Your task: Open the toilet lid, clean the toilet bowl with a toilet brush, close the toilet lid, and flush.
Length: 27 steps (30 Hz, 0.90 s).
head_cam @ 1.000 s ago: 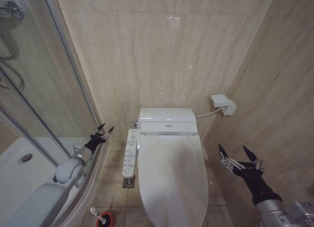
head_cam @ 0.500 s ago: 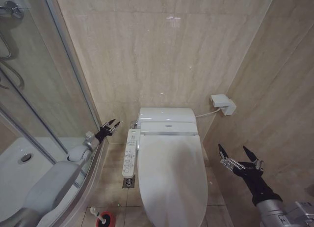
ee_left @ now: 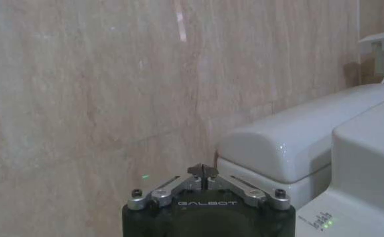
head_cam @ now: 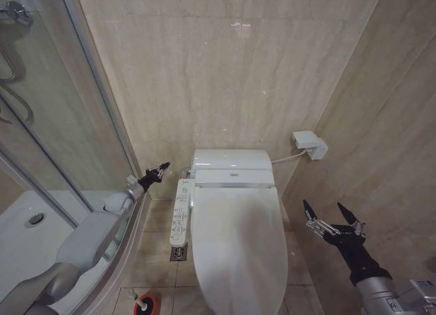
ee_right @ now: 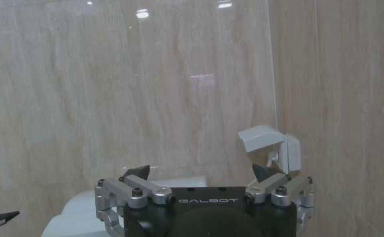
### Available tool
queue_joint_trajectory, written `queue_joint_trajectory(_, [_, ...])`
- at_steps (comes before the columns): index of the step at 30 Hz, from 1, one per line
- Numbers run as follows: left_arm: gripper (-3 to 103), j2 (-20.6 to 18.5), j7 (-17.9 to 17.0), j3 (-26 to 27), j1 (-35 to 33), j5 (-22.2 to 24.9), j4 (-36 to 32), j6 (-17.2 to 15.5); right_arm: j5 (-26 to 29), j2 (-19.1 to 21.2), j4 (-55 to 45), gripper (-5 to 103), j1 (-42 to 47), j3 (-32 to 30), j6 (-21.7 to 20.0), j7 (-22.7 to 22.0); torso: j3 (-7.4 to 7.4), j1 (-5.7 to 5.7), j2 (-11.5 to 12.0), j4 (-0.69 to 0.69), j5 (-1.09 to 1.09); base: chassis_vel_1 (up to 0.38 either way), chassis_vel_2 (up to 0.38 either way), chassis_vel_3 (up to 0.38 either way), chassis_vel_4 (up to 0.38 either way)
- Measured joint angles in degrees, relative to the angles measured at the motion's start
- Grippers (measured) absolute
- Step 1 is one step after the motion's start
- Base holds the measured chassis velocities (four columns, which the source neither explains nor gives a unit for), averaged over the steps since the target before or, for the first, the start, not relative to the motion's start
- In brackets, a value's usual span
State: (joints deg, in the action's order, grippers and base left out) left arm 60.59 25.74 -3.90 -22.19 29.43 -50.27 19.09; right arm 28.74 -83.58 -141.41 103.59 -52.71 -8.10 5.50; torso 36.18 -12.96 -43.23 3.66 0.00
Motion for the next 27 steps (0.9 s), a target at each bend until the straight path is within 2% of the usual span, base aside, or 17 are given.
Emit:
queue_joint_trajectory(2, [9,0.4,0.6,-0.2,0.6,-0.2,0.5,0.0,0.0,0.0,0.0,100,0.0,0.0,0.0,0.0,0.00,0.00,0.0,0.01,0.00,0.000,0.000,0.000,0.000])
queue_joint_trajectory(3, [0,0.6,0.9,-0.4,0.8,-0.2,0.8,0.1,0.0,0.0,0.0,100,0.0,0.0,0.0,0.0,0.00,0.00,0.0,0.01,0.01,0.000,0.000,0.000,0.000])
queue_joint_trajectory(10, [0,2.5,2.2,-0.6,0.6,-0.7,1.0,0.4,0.0,0.0,0.0,100,0.0,0.0,0.0,0.0,0.00,0.00,0.0,0.02,0.00,0.000,0.000,0.000,0.000])
queue_joint_trajectory(27, [0,1.5,2.6,0.0,-1.1,-0.4,-1.5,0.5,0.0,0.0,0.0,100,0.0,0.0,0.0,0.0,0.00,0.00,0.0,0.01,0.00,0.000,0.000,0.000,0.000])
